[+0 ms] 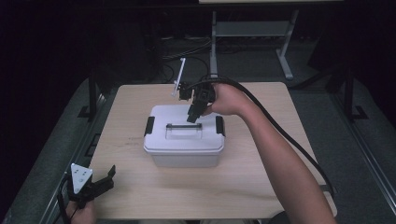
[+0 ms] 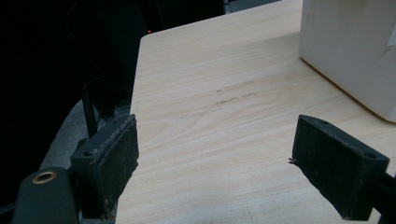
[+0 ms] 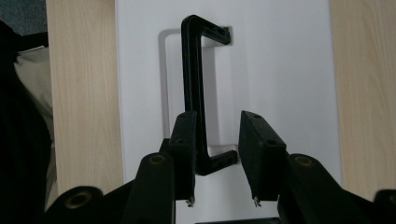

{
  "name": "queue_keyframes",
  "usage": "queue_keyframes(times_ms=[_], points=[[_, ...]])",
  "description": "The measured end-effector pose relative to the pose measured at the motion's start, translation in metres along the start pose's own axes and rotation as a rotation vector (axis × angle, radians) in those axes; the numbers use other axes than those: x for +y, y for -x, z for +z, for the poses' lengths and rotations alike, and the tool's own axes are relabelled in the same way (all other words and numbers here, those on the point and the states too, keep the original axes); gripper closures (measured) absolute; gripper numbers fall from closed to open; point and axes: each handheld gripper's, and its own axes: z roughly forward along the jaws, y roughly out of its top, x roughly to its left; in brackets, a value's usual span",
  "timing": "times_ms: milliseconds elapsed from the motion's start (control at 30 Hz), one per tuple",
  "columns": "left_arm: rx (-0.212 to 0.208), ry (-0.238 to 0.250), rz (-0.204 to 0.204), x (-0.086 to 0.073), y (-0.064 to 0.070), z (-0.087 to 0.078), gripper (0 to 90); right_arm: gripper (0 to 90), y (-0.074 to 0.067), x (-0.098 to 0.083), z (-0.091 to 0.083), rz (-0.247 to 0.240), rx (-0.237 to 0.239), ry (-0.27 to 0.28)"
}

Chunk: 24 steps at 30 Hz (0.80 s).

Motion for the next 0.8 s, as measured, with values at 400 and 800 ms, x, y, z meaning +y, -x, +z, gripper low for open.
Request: queue_keyframes(times_ms=[400, 800], points=[[0.001, 0.001, 0.001, -0.001, 0.001, 0.0, 14.0, 61.1, 0.003, -0.018, -0.008, 0.024, -0.018, 0.007], [-0.001, -0.005, 0.007, 0.0, 0.001, 0.0, 14.1, 57.7, 0.003, -0.04, -0.014, 0.062, -0.037, -0.006]])
